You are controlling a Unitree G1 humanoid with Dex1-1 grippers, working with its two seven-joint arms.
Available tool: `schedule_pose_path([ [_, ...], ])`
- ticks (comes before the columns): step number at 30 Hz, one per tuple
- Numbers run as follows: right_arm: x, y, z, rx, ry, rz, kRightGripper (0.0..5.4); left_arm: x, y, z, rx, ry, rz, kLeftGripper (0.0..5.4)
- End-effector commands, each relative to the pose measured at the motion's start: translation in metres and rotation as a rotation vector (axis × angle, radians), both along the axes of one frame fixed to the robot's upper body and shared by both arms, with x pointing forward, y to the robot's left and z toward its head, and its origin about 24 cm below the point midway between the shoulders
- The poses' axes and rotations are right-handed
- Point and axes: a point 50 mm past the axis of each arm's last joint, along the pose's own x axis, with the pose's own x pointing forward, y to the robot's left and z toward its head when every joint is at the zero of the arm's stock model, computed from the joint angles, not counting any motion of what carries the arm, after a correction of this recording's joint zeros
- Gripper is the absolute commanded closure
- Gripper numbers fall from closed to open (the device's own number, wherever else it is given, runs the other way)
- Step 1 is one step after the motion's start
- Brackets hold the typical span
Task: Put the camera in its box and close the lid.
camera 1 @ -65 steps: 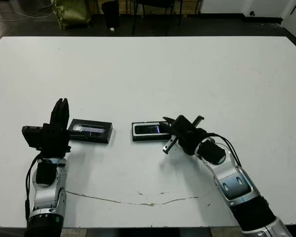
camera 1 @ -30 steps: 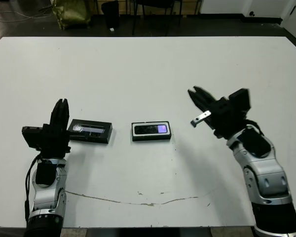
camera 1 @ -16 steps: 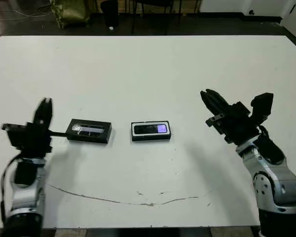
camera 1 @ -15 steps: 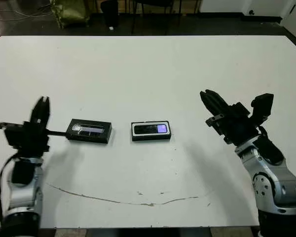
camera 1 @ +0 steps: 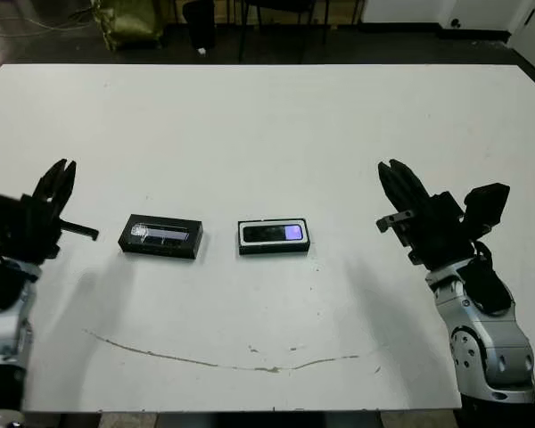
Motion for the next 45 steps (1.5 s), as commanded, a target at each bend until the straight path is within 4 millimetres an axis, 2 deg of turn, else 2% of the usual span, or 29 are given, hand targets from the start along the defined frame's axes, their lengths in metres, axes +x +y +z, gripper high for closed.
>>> schedule_pose_path([
  [1,-0.001,-0.006,-0.006,-0.019,0.019,-0.015,5.39,0.007,0.006,0.005,0.019,0.082,-0.021,5.40],
  [9,-0.001,-0.010,-0.007,-0.022,0.015,-0.018,5.39,0.016,0.003,0.037,0.196,0.169,-0.179,5.40],
  [15,0.000,-0.013,-0.007,-0.042,0.017,-0.013,5.39,0.011,-0.011,0.056,0.167,0.222,-0.333,5.40],
  [17,0.001,-0.015,-0.006,-0.047,0.020,-0.012,5.40,0.008,-0.016,0.061,0.152,0.218,-0.363,5.19],
  [22,0.002,-0.018,-0.006,-0.057,0.018,-0.014,5.40,0.002,-0.028,0.070,0.125,0.263,-0.463,4.10],
  [29,0.002,-0.017,-0.009,-0.060,0.031,-0.016,5.40,0.001,-0.038,0.079,0.112,0.527,-0.648,2.41],
  [33,0.002,-0.015,-0.010,-0.052,0.042,-0.006,5.40,0.006,-0.041,0.080,0.239,0.611,-0.817,1.46],
  [39,0.002,-0.017,-0.012,-0.068,0.047,-0.011,5.40,0.013,-0.038,0.076,0.347,0.734,-0.941,0.09],
  [45,0.001,-0.018,-0.014,-0.068,0.062,-0.011,5.40,0.019,-0.038,0.073,0.423,0.731,-0.985,0.01],
])
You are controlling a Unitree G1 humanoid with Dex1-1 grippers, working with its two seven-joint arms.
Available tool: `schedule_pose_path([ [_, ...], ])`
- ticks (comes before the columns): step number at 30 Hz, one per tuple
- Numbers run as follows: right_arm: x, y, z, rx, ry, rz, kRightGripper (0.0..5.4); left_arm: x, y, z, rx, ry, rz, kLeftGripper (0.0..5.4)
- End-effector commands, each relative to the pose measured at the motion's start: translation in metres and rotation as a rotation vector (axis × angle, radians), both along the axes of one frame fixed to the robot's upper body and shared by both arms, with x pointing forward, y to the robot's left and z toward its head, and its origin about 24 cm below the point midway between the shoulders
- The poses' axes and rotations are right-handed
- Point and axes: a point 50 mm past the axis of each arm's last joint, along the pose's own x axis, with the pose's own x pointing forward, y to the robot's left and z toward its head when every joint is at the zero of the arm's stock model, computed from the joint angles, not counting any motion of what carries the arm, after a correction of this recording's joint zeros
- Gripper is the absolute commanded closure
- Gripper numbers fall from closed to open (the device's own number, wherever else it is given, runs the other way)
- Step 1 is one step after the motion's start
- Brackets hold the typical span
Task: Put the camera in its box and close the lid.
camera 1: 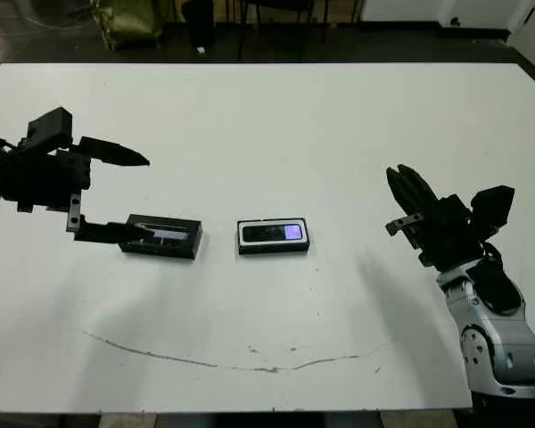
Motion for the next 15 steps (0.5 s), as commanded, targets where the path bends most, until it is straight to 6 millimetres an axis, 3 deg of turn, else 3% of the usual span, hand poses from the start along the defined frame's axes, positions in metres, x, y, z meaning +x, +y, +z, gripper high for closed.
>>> schedule_pose_path([
  [1,-0.001,-0.005,-0.008,-0.022,0.044,-0.005,5.40,0.003,0.000,-0.001,0.033,-0.022,-0.048,0.01],
  [8,-0.001,-0.005,-0.010,-0.034,0.047,-0.005,5.40,0.010,-0.005,-0.004,0.088,-0.058,-0.147,0.01],
  [15,-0.002,-0.005,-0.011,-0.041,0.051,-0.008,5.40,0.015,-0.013,-0.011,0.223,-0.102,-0.127,0.01],
])
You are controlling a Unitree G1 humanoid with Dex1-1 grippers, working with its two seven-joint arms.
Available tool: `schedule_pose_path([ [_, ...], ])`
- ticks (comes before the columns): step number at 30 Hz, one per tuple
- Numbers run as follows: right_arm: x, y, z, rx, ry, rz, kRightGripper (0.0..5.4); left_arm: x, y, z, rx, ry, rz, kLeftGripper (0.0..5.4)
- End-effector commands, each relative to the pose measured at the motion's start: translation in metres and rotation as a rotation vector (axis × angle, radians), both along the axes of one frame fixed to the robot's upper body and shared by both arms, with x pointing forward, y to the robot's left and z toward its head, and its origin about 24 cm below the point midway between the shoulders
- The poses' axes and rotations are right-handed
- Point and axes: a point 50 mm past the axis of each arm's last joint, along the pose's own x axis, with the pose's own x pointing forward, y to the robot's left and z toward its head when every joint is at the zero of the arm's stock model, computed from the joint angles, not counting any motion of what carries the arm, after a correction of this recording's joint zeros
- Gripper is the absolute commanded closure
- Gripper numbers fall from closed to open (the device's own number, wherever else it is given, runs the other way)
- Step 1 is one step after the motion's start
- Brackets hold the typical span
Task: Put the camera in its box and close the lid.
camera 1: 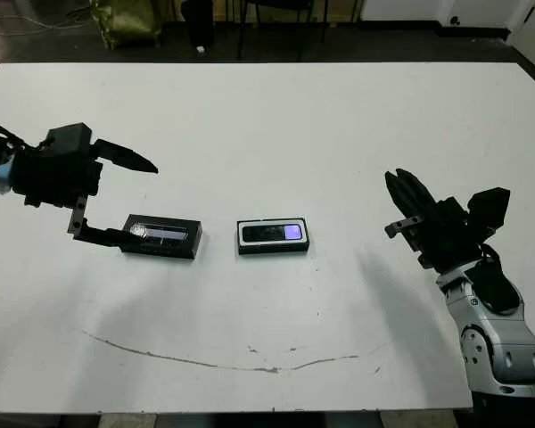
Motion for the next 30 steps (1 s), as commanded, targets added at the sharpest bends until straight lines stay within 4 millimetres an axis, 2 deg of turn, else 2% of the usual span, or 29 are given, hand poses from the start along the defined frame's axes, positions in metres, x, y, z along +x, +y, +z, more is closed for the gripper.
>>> schedule_pose_path([
  [1,-0.003,-0.003,-0.007,-0.017,0.032,-0.009,5.40,0.002,-0.006,-0.006,0.081,-0.003,-0.005,0.01],
  [7,-0.003,-0.003,-0.007,-0.013,0.029,0.002,5.40,0.007,-0.013,-0.013,0.139,0.022,0.018,0.01],
  [10,-0.003,-0.003,-0.007,-0.015,0.029,-0.001,5.40,0.010,-0.009,-0.017,0.090,0.056,0.151,0.01],
  [13,-0.003,-0.004,-0.008,-0.013,0.034,-0.004,5.40,0.012,-0.002,-0.018,0.022,0.103,0.263,0.40],
  [21,-0.003,-0.004,-0.008,-0.004,0.035,0.005,5.40,0.020,0.013,-0.007,0.005,0.075,0.411,2.39],
  [25,-0.004,-0.004,-0.008,-0.024,0.038,-0.013,5.40,0.026,0.018,-0.001,0.036,-0.009,0.473,3.41],
  [30,-0.005,-0.005,-0.008,-0.020,0.031,-0.010,5.40,0.034,0.016,-0.004,0.115,-0.127,0.500,4.65],
])
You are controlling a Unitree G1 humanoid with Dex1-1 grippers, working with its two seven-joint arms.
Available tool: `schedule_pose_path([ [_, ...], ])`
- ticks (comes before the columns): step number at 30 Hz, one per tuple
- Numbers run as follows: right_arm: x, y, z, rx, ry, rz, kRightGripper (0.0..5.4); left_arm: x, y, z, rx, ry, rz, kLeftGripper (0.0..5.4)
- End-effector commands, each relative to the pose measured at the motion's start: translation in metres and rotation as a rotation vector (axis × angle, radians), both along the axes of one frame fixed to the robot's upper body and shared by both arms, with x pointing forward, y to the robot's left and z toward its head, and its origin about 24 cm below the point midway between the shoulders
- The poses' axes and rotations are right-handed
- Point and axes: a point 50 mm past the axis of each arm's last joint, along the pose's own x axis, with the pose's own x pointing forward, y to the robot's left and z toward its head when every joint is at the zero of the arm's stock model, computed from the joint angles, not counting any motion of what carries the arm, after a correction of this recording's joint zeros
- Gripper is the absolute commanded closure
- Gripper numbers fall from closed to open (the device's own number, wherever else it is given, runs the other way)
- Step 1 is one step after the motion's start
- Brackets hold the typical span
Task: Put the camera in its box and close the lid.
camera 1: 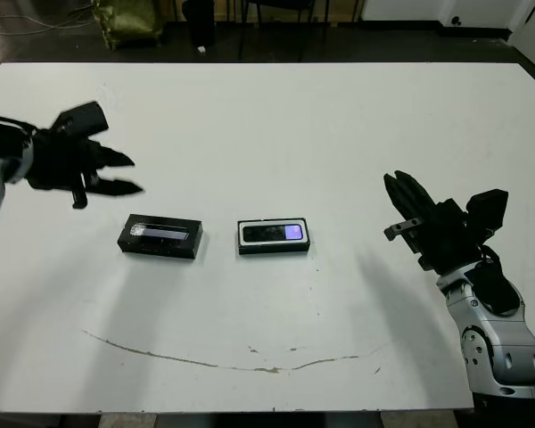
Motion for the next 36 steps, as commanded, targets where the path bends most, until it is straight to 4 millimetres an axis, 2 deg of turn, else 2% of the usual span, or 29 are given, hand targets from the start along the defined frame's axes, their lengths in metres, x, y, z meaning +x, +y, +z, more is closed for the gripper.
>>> schedule_pose_path([
  [1,-0.003,-0.005,-0.007,-0.009,0.030,-0.010,5.40,0.003,-0.003,-0.009,0.103,-0.032,0.010,4.91],
  [3,-0.003,-0.005,-0.007,-0.006,0.033,-0.010,5.40,0.004,-0.009,-0.013,0.160,-0.078,0.003,5.38],
  [11,-0.004,-0.005,-0.009,0.003,0.046,-0.014,5.40,0.003,-0.032,-0.030,0.315,-0.275,-0.081,5.38],
  [18,-0.004,-0.004,-0.010,0.005,0.053,-0.015,5.40,0.002,-0.044,-0.043,0.394,-0.288,-0.154,5.38],
  [25,-0.005,-0.005,-0.011,0.001,0.045,-0.017,5.40,0.002,-0.046,-0.056,0.460,-0.209,-0.174,5.38],
  [36,-0.005,-0.004,-0.013,0.013,0.051,-0.019,5.40,-0.003,-0.037,-0.062,0.497,-0.154,-0.231,5.38],
])
